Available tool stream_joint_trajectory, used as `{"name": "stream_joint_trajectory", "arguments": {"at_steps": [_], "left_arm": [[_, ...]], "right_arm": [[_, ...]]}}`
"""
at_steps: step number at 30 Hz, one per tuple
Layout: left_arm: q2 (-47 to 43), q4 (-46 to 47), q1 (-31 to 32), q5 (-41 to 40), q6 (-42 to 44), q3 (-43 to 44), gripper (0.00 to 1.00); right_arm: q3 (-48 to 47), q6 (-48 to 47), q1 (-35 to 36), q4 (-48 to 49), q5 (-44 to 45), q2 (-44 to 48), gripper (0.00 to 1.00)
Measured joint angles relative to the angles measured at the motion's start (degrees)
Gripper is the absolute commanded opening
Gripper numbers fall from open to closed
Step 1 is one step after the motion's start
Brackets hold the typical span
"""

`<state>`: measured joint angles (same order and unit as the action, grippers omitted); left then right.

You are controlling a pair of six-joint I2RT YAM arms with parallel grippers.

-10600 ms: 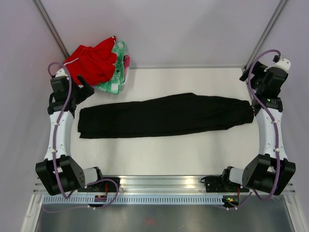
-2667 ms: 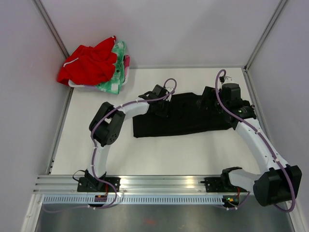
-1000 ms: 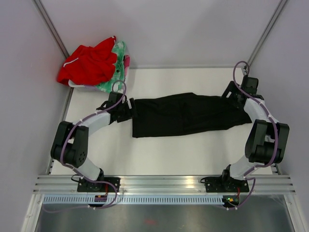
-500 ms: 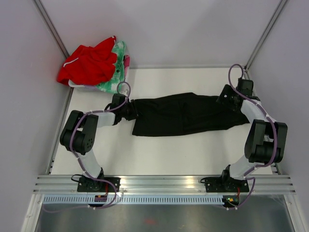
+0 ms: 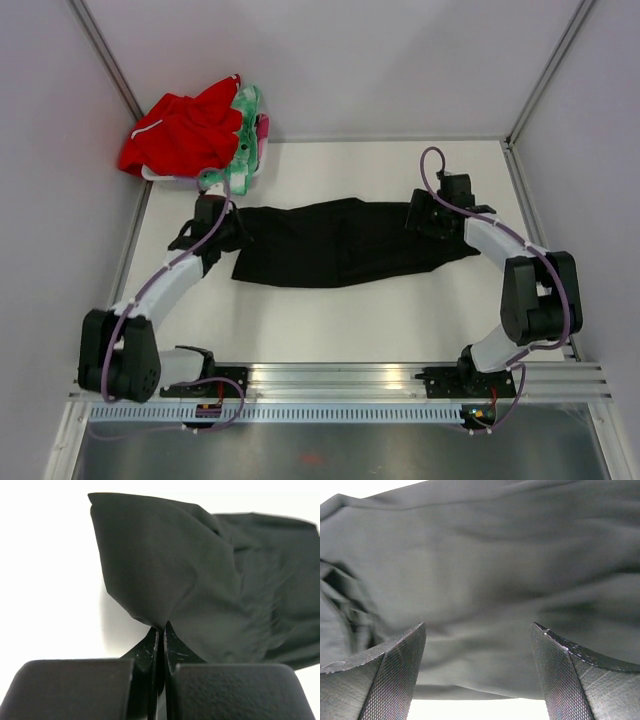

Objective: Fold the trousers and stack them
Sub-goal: Fold the trousers

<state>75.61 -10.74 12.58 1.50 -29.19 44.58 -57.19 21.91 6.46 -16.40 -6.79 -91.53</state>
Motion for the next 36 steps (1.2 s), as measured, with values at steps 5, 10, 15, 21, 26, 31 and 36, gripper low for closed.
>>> {"name": "stream_joint_trajectory", "arguments": {"at_steps": [5,10,15,21,26,31,36], "left_arm": [[-11.89,-8.11,-5.14,-4.72,2.14,-1.38,0.02],[-14.38,-18.18,-7.45,-9.20,3.30,1.03,0.02],[-14.45,-22.88,-11.19,-8.92,6.16,8.98,0.02],[-13.86,-20.87,-10.38,-1.29,6.54,15.08,0.02],[-10.78,-20.33,-3.93,-1.36,6.29,15.15,0.02],[-3.37,-20.50,7.19,-5.35,5.11,21.03,0.02],[6.01,-20.13,15.06,-8.02,2.43,30.38,0.02]], "right_arm": [[1.05,0.79,3.76,-0.57,0.94,4.50,0.91],[1.05,0.87,6.23,-0.28,1.81,8.24,0.92],[2.64,1.46,5.92,1.25,2.23,7.65,0.90],[8.20,2.43,6.99,5.25,2.12,4.33,0.81],[9.88,2.80,7.98,7.91,2.43,0.85,0.68],[8.76,2.71,9.53,8.39,2.89,-1.64,0.75],[0.96,2.10,9.81,0.72,3.74,-0.79,0.89]]}}
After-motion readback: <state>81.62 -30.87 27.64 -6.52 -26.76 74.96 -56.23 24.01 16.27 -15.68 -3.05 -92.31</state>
